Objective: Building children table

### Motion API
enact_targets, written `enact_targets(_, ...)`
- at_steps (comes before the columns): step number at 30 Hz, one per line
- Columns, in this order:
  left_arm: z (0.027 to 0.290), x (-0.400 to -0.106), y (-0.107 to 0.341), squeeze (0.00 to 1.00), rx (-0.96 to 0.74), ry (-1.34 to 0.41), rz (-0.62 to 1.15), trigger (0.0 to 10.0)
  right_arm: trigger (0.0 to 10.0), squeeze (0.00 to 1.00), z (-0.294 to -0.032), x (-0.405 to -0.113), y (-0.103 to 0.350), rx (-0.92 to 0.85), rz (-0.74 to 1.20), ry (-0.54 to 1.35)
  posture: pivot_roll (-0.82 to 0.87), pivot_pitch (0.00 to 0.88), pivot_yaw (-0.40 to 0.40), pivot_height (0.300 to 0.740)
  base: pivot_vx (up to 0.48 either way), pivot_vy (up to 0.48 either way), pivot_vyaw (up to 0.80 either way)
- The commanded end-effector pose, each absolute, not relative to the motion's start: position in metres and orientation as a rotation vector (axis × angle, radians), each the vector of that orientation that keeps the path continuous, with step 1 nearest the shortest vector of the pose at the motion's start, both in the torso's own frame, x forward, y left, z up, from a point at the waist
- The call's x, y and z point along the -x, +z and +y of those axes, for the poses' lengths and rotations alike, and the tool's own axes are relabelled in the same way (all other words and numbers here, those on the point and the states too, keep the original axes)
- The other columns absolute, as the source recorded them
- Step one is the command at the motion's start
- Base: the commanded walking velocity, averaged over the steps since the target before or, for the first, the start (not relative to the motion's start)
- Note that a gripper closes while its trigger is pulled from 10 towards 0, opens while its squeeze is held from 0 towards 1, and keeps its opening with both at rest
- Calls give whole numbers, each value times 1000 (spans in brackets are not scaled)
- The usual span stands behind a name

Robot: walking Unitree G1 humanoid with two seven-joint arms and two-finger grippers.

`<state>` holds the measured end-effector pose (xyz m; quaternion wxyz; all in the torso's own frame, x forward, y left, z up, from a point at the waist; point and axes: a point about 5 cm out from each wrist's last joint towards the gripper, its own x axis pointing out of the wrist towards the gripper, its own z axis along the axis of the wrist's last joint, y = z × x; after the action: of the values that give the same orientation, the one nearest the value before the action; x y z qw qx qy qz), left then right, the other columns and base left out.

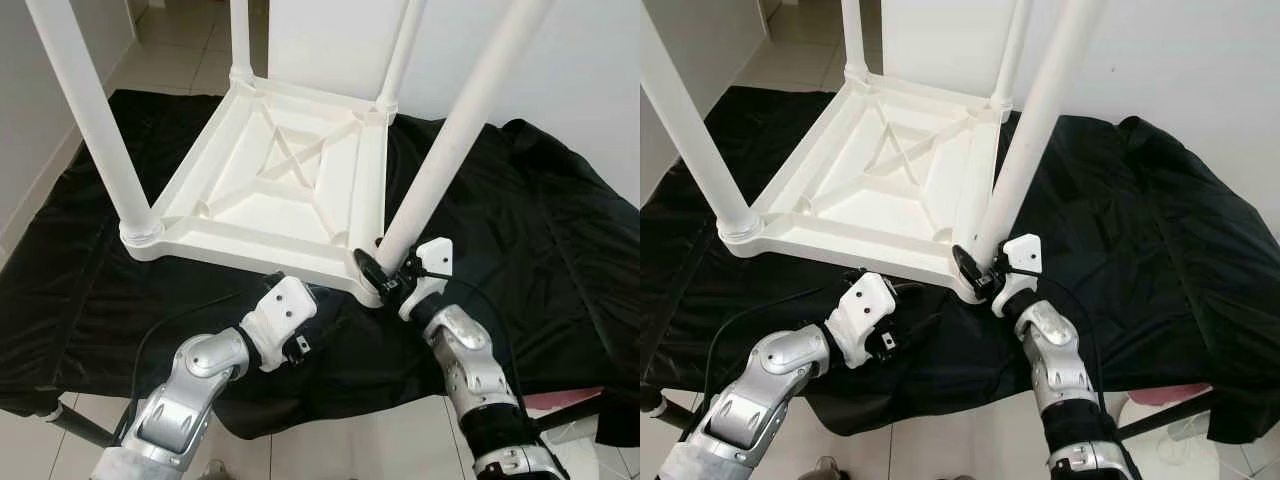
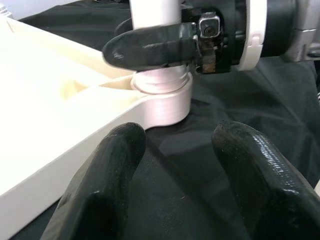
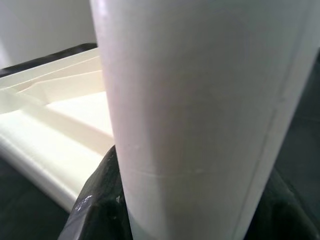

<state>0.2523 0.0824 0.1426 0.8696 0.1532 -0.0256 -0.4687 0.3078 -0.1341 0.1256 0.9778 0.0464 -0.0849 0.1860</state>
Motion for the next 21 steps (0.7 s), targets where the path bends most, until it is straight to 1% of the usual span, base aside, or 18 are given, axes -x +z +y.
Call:
enact_targets(1,85,-253,137,0,-337,-938,-46,10000,0,0,-145,-305,122,-153,-160,250,70,74,-94,740,0,0,0)
enact_targets(3,85,-253,137,0,-337,-938,-46,10000,0,0,-145,-305,122,-153,-160,250,70,74,-94,740,0,0,0)
enact_targets(4,86,-254,138,0,-355,-922,-66,10000,0,0,-144,-302,118,-196,-142,135,75,67,-88,740,0,0,0)
enact_targets(5,86,-254,138,0,-355,-922,-66,10000,0,0,-144,-302,118,-196,-142,135,75,67,-88,740,0,0,0)
enact_targets(8,87,-253,139,0,-363,-920,-87,10000,0,0,-143,-298,111,-197,-112,22,77,63,-82,740,0,0,0)
enact_targets(11,91,-254,139,0,-383,-910,-92,10000,0,0,-144,-297,112,-217,-111,-30,76,60,-78,740,0,0,0)
enact_targets(14,95,-255,138,0,-399,-898,-89,10000,0,0,-143,-296,115,-225,-121,-38,79,58,-73,740,0,0,0)
enact_targets(15,97,-255,138,0,-400,-897,-89,10000,863,0,-142,-296,115,-225,-121,-37,81,57,-74,740,0,0,0)
enact_targets(16,97,-255,138,0,-400,-897,-89,10000,863,0,-142,-296,115,-225,-121,-37,81,57,-74,740,0,0,0)
enact_targets(17,98,-256,139,0,-398,-898,-90,10000,2392,0,-142,-295,115,-219,-119,-38,81,57,-74,740,0,0,0)
enact_targets(18,99,-256,140,0,-399,-898,-91,10000,3490,0,-141,-294,116,-217,-128,-41,84,56,-72,740,0,0,0)
enact_targets(19,103,-257,140,0,-409,-894,-88,10000,10000,0,-141,-293,117,-213,-137,-29,84,54,-70,740,0,0,0)
enact_targets(21,106,-258,140,0,-416,-890,-87,10000,10000,0,-140,-291,118,-212,-141,-25,83,52,-67,740,0,0,0)
